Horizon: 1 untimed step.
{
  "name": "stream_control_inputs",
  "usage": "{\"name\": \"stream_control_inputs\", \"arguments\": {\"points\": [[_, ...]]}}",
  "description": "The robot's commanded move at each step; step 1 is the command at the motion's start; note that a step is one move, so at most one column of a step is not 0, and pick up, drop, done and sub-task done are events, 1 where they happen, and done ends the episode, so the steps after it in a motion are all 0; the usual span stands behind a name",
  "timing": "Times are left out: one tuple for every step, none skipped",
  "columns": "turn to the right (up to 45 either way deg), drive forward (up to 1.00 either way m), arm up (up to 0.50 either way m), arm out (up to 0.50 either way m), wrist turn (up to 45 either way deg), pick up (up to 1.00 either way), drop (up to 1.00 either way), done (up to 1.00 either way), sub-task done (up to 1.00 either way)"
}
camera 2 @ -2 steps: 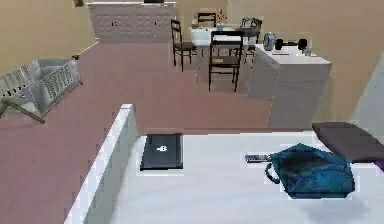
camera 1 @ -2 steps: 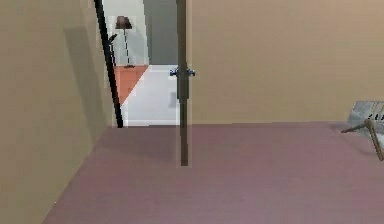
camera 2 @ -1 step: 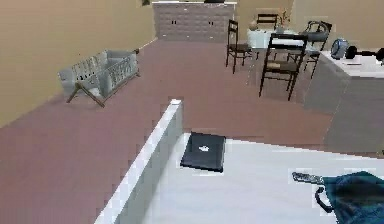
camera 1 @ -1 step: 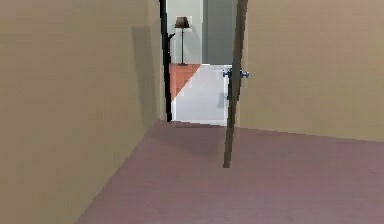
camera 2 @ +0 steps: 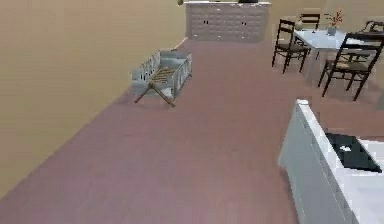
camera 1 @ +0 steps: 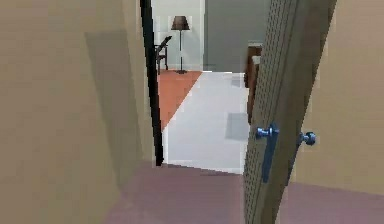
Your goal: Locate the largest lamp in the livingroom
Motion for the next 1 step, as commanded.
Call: {"name": "stream_control_inputs", "arguments": {"points": [[-3.0,0.0,0.0,0.0,0.0,0.0,0.0,0.0,0.0]]}}
